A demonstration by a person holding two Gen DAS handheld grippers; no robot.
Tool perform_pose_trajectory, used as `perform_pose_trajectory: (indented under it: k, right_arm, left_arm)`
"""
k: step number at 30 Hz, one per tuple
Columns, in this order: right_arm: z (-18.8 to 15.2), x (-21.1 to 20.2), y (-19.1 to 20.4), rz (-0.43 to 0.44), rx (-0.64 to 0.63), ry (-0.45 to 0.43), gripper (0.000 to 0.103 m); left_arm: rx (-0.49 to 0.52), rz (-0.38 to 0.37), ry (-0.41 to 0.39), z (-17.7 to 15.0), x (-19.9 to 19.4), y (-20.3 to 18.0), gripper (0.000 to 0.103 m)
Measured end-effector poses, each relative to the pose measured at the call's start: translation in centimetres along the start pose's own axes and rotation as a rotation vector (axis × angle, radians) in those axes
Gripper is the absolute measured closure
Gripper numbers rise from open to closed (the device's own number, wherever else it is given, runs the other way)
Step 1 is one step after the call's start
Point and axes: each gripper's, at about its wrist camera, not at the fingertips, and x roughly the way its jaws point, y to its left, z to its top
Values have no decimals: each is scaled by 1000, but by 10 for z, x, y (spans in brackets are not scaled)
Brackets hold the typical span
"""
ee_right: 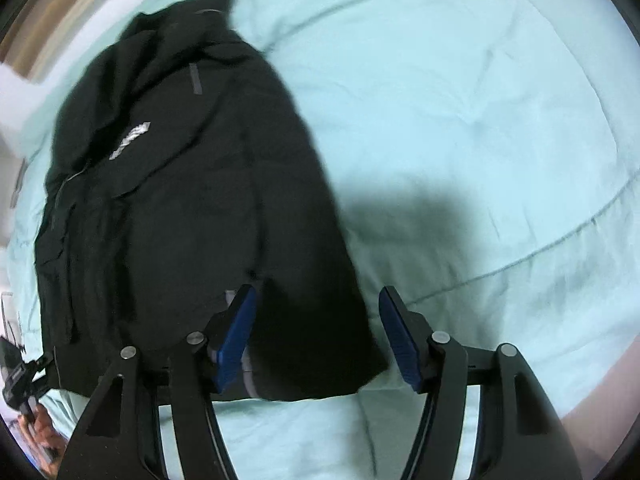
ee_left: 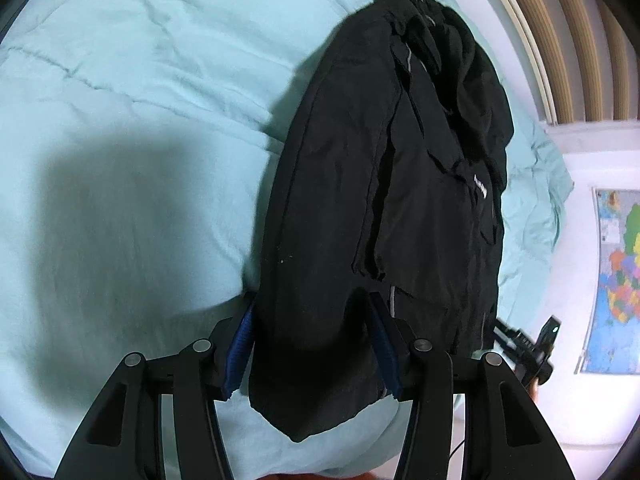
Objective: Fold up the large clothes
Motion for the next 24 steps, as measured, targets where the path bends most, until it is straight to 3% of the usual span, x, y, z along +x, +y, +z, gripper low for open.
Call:
perform_pose_trajectory:
  k: [6,7,8,10,14,16,19,20,22,24]
  right_arm:
    - [-14,19,-8,84,-18,77,38]
    - [-16,17,-3,96,-46,79,49]
    - [-18,13,2,135,-82,89,61]
    - [-20,6,7,186,-120,95,65]
    - [-15,8,8,226,-136,116,65]
    - [-10,18,5,248,-106,143,64]
    - [-10,39,-5,275,-56,202,58]
    - [-11,47,-3,278,-44,219,56]
    - [-12,52,-4,277,-32,223,55]
    - [-11,45,1,275,-48,204,65]
  left_arm:
    - [-66,-55,-11,1,7,12,49]
    - [-52,-53,-17,0,5,10,55]
    - [-25,-63,-21,-1,1,5,71]
    - [15,-102,-34,-3,-8,-2,80]
    - [31,-132,-39,-1,-12,-6,80]
    - [21,-131,-5,3,-1,-3,80]
    - [-5,-147,29,4,15,2,66]
    - [-16,-152,33,3,19,3,65]
    - [-18,-141,26,4,20,1,65]
    - [19,-120,-4,4,13,-7,76]
